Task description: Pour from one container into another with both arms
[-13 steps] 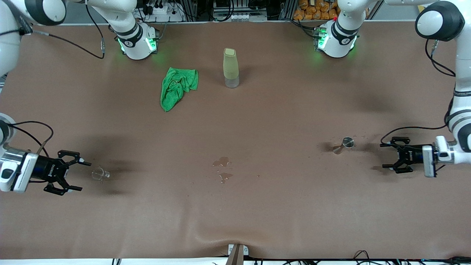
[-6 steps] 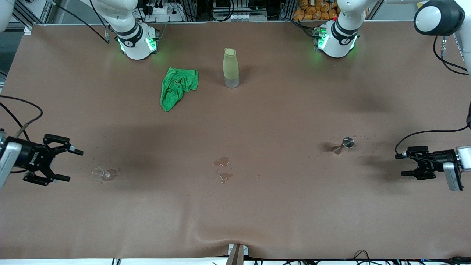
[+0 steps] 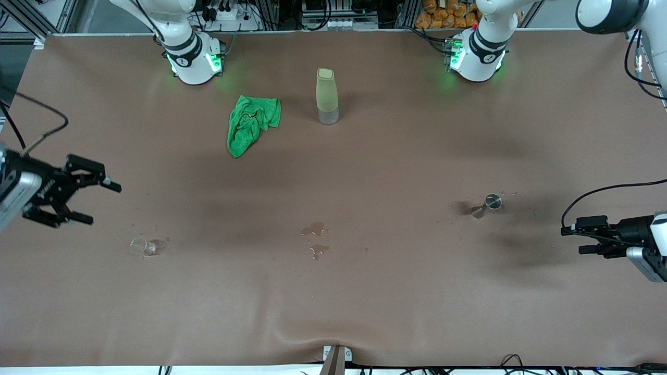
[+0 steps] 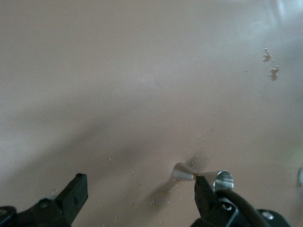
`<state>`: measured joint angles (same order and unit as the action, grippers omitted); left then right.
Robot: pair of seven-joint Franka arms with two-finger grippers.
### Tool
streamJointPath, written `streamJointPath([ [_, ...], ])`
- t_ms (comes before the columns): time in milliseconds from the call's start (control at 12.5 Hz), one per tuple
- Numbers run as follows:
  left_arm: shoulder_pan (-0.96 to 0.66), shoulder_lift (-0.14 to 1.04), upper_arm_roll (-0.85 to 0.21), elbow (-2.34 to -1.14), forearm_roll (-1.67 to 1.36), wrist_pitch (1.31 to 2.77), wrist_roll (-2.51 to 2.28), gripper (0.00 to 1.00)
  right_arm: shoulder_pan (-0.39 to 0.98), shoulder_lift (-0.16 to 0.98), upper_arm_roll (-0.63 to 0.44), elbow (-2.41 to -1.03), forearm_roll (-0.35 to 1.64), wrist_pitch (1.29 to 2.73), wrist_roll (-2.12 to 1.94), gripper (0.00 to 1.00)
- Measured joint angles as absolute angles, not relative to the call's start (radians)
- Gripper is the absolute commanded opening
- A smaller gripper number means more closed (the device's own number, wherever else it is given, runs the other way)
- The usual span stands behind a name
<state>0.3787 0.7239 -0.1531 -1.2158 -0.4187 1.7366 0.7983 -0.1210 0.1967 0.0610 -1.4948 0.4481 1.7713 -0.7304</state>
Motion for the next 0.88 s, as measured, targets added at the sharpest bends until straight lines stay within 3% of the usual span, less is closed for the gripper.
streamJointPath([
  [479,0.299,0.576,-0.154,-1.214,-0.246,1.724,0.659,1.00,-0.005,0.049,-0.023,-1.516,0.118,1.610,-0.219,1.00],
  [877,0.273,0.491,-0.158,-1.215,-0.172,1.641,0.572,1.00,0.000,0.009,-0.055,-1.521,0.037,1.539,-0.102,1.00],
])
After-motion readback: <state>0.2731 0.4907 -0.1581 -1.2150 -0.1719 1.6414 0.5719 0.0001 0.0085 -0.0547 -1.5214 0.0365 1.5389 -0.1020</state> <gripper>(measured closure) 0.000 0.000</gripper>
